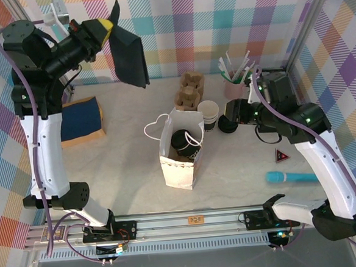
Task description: Pack the takeout coffee
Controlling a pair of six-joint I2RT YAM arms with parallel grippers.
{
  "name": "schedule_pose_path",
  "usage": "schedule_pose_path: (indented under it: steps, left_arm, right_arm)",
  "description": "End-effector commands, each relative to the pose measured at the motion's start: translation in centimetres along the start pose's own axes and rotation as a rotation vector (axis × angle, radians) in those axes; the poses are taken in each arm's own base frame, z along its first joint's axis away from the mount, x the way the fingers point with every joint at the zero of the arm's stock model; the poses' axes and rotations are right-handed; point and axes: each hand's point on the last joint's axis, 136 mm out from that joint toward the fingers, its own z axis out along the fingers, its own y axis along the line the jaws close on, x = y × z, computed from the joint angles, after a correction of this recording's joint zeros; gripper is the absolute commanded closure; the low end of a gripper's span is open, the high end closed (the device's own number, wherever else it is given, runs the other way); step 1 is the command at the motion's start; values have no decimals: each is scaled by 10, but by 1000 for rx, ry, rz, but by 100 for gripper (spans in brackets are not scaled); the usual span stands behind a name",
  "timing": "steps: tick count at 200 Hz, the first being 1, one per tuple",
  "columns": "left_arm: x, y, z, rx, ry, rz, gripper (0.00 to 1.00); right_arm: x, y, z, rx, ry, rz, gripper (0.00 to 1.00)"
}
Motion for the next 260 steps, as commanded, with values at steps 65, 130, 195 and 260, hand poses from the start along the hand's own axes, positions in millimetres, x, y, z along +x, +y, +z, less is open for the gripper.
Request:
schedule_pose_path:
  steps: [65,130,195,260]
  left_arm:
    - [100,-44,5,182,355,-82,100]
    - [178,-14,-5,76,530,-121,100]
    - [221,19,-20,-14,608,-186,100]
    - [247,57,-22,-101,648,-223,100]
  right_arm:
    - [2,-13,-7,34,-36,8,61]
    - [9,-16,-2,28,-25,31,61]
    - [14,-18,-1,28,-18,45,61]
    - [21,-24,1,37,-12,68,61]
